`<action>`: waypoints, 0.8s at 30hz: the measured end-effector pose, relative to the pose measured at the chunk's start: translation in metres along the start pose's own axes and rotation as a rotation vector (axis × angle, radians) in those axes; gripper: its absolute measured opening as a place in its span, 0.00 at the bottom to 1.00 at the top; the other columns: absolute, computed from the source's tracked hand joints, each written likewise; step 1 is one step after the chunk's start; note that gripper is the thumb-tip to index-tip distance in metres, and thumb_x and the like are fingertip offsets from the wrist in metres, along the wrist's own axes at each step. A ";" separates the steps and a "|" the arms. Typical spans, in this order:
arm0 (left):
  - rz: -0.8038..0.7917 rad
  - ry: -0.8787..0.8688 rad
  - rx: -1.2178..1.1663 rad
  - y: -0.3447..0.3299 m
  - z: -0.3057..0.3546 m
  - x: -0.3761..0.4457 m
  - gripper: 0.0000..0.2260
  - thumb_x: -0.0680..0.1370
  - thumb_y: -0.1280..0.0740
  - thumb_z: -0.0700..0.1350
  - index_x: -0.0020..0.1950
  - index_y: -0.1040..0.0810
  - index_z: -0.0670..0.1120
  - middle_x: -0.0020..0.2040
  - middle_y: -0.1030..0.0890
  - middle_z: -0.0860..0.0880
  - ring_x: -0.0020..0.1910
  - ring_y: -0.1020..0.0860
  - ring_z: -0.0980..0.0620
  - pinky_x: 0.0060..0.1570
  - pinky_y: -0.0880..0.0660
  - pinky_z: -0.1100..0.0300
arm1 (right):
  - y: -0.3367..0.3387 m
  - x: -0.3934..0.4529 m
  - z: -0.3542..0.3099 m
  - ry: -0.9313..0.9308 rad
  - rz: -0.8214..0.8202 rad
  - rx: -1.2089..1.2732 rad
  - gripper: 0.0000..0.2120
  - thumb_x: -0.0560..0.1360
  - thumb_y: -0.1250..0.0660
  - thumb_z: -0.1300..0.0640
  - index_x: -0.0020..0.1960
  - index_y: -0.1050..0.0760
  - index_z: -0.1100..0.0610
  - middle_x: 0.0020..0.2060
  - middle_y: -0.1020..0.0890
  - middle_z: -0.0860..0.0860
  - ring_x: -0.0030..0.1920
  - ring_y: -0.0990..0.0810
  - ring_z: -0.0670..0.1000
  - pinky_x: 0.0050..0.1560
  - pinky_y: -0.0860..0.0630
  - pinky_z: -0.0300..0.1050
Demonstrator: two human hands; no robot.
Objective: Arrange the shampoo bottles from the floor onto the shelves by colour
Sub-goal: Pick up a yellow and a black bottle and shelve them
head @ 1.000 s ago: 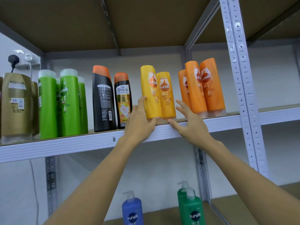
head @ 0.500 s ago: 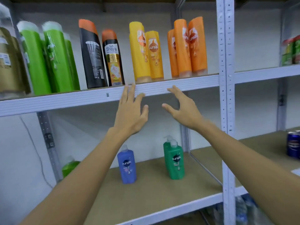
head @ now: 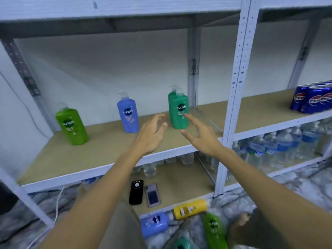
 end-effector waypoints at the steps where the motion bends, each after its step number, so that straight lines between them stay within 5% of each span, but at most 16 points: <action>1: -0.029 0.027 -0.030 -0.014 -0.011 -0.007 0.26 0.75 0.47 0.65 0.70 0.32 0.57 0.69 0.24 0.48 0.68 0.26 0.49 0.69 0.31 0.46 | -0.011 -0.011 0.011 -0.016 -0.022 0.005 0.30 0.80 0.33 0.46 0.79 0.38 0.48 0.74 0.28 0.50 0.73 0.30 0.54 0.68 0.34 0.43; 4: -0.103 0.106 -0.095 -0.055 -0.042 -0.026 0.28 0.73 0.46 0.64 0.70 0.30 0.53 0.67 0.24 0.49 0.65 0.24 0.49 0.68 0.30 0.47 | -0.044 -0.044 0.045 -0.104 -0.097 0.042 0.30 0.80 0.33 0.47 0.79 0.38 0.49 0.73 0.27 0.53 0.71 0.27 0.55 0.65 0.31 0.43; 9: -0.212 0.167 -0.116 -0.113 -0.073 -0.059 0.16 0.84 0.40 0.48 0.72 0.30 0.49 0.68 0.24 0.47 0.64 0.24 0.48 0.64 0.29 0.55 | -0.091 -0.089 0.096 -0.229 -0.195 0.031 0.30 0.80 0.34 0.45 0.79 0.39 0.47 0.70 0.24 0.53 0.65 0.21 0.57 0.63 0.24 0.50; 15: -0.385 0.312 -0.114 -0.190 -0.125 -0.095 0.18 0.84 0.40 0.50 0.74 0.32 0.50 0.68 0.25 0.48 0.64 0.24 0.47 0.65 0.29 0.52 | -0.137 -0.143 0.158 -0.437 -0.289 0.081 0.31 0.80 0.35 0.42 0.79 0.40 0.43 0.73 0.26 0.54 0.67 0.23 0.59 0.64 0.25 0.60; 18: -0.452 0.398 -0.117 -0.225 -0.153 -0.113 0.19 0.83 0.39 0.49 0.74 0.32 0.50 0.69 0.25 0.46 0.65 0.25 0.46 0.67 0.29 0.51 | -0.154 -0.168 0.187 -0.566 -0.314 0.111 0.33 0.78 0.36 0.38 0.78 0.38 0.50 0.71 0.26 0.57 0.69 0.26 0.58 0.64 0.25 0.57; 21: -0.548 0.466 -0.069 -0.259 -0.180 -0.128 0.21 0.83 0.39 0.52 0.76 0.35 0.50 0.72 0.28 0.46 0.68 0.26 0.45 0.66 0.30 0.52 | -0.170 -0.196 0.210 -0.651 -0.331 0.153 0.30 0.81 0.33 0.49 0.79 0.39 0.51 0.69 0.24 0.57 0.66 0.23 0.58 0.63 0.24 0.55; 24: -0.600 0.483 -0.041 -0.292 -0.201 -0.136 0.22 0.83 0.40 0.55 0.76 0.36 0.51 0.71 0.28 0.45 0.68 0.28 0.44 0.66 0.30 0.48 | -0.188 -0.221 0.236 -0.719 -0.354 0.107 0.29 0.81 0.33 0.48 0.79 0.39 0.49 0.65 0.21 0.56 0.64 0.22 0.58 0.60 0.25 0.49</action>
Point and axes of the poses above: each hand's wrist, its own x-axis towards the middle knuckle, its own y-axis out of the back of the hand, z = x × y, the point moved 3 cm from there along x, towards the middle knuckle
